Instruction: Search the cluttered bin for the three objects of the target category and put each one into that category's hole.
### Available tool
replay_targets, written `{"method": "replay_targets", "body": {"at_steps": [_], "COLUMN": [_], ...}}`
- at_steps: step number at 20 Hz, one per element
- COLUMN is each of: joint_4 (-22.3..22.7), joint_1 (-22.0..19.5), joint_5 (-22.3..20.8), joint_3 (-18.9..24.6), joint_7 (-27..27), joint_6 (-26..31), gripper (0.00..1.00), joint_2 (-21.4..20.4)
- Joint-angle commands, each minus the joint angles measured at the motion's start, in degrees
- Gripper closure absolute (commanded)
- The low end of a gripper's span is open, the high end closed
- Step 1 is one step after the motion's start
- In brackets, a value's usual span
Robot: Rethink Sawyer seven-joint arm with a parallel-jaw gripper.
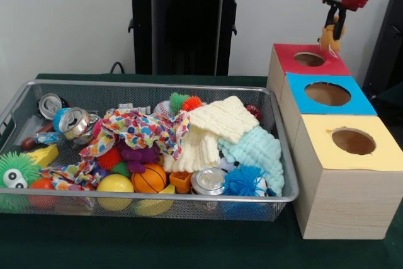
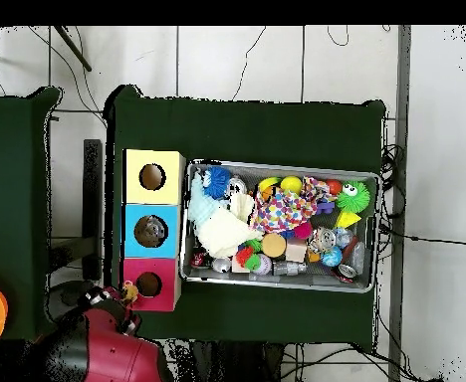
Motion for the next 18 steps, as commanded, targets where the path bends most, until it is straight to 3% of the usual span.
{"method": "replay_targets", "body": {"at_steps": [1,6,13,18], "joint_4": [0.85,0.52,-3.4,-2.79], "joint_1": [-3.14,-4.25,-6.29,-9.46], "joint_5": [-0.1,-0.9,-2.45,-1.98], "joint_3": [-0.68,-1.13,-1.68,0.8], "joint_7": [11.37,10.3,8.85,6.25], "joint_6": [7.35,8.69,11.21,8.06], "gripper": [1.0,1.0,1.0,1.0], "joint_2": [-2.13,-2.88,-1.31,-0.12]}}
